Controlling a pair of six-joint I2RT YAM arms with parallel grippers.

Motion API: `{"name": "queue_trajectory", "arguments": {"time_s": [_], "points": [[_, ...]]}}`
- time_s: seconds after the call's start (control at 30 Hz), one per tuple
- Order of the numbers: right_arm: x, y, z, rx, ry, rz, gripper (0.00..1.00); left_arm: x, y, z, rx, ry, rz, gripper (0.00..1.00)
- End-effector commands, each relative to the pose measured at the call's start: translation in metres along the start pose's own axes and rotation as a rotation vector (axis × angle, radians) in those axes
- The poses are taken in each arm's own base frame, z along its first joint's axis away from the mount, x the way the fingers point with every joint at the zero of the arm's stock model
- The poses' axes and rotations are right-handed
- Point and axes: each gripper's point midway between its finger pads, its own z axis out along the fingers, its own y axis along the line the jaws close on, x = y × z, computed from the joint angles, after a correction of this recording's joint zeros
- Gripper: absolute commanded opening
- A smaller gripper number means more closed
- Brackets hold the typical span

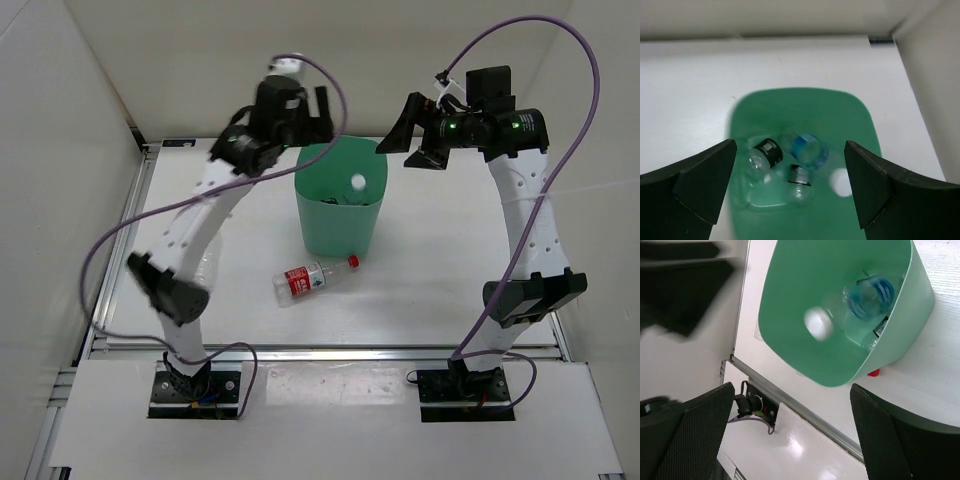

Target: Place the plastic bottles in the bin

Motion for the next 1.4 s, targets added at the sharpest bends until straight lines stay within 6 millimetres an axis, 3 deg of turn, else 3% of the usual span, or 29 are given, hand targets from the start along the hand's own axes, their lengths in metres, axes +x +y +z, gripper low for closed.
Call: {"name": "queue_trajectory", "arguments": {"time_s": [0.0, 0.03, 0.07, 0.1, 0.13, 0.17, 0.23, 0.27, 0.33, 0.37, 0.47, 0.5, 0.6, 0.77, 0.93, 1.1, 1.13, 1.23, 1.33, 1.37], "points": [[0.001, 0.012, -0.013, -0.036, -0.024, -0.050, 1.00, -0.095, 0.076, -0.128, -0.261, -0.340, -0.094, 1.00], [0.001, 0.009, -0.009, -0.033, -0.017, -0.044, 1.00, -0.091, 0.114, -0.134, -0.341, -0.336, -0.121, 1.00], [0.001, 0.009, -0.009, -0.032, -0.016, -0.044, 1.00, -0.060, 0.138, -0.138, -0.371, -0.267, -0.114, 1.00], [0.003, 0.013, -0.008, -0.038, -0.009, -0.049, 1.00, -0.046, 0.156, -0.139, -0.383, -0.225, -0.100, 1.00], [0.003, 0.011, -0.004, -0.043, 0.002, -0.043, 1.00, -0.035, 0.189, -0.141, -0.430, -0.193, -0.114, 1.00], [0.003, 0.011, -0.004, -0.043, 0.002, -0.043, 1.00, -0.002, 0.204, -0.138, -0.430, -0.114, -0.122, 0.99], [0.006, 0.014, -0.003, -0.049, 0.009, -0.048, 1.00, 0.026, 0.238, -0.143, -0.475, -0.053, -0.155, 0.99], [0.008, 0.014, 0.002, -0.051, 0.022, -0.048, 1.00, 0.057, 0.247, -0.137, -0.466, 0.026, -0.161, 0.99], [0.008, 0.014, 0.002, -0.051, 0.022, -0.048, 1.00, 0.086, 0.255, -0.130, -0.465, 0.098, -0.150, 1.00], [0.009, 0.016, 0.001, -0.061, 0.027, -0.048, 1.00, 0.112, 0.260, -0.122, -0.465, 0.160, -0.155, 1.00], [0.009, 0.016, 0.004, -0.069, 0.039, -0.042, 1.00, 0.153, 0.271, -0.106, -0.486, 0.283, -0.150, 1.00], [0.009, 0.016, 0.004, -0.069, 0.039, -0.042, 1.00, 0.175, 0.278, -0.105, -0.510, 0.343, -0.151, 1.00], [0.011, 0.014, 0.006, -0.066, 0.045, -0.037, 1.00, 0.216, 0.301, -0.107, -0.596, 0.471, -0.163, 1.00], [0.013, 0.016, 0.001, -0.069, 0.038, -0.051, 1.00, 0.232, 0.331, -0.112, -0.674, 0.525, -0.197, 1.00], [0.013, 0.016, 0.001, -0.069, 0.038, -0.061, 1.00, 0.261, 0.342, -0.099, -0.661, 0.625, -0.216, 1.00], [0.016, 0.017, 0.002, -0.083, 0.052, -0.055, 1.00, 0.280, 0.343, -0.082, -0.621, 0.667, -0.260, 0.93], [0.016, 0.017, 0.002, -0.083, 0.052, -0.055, 1.00, 0.281, 0.345, -0.079, -0.616, 0.675, -0.273, 0.86], [0.016, 0.017, 0.002, -0.083, 0.052, -0.055, 1.00, 0.263, 0.336, -0.068, -0.564, 0.627, -0.311, 0.62], [0.016, 0.013, 0.004, -0.070, 0.055, -0.050, 1.00, 0.216, 0.318, -0.064, -0.538, 0.511, -0.371, 0.58], [0.016, 0.013, 0.004, -0.070, 0.055, -0.050, 1.00, 0.177, 0.305, -0.066, -0.509, 0.412, -0.369, 0.58]]}}
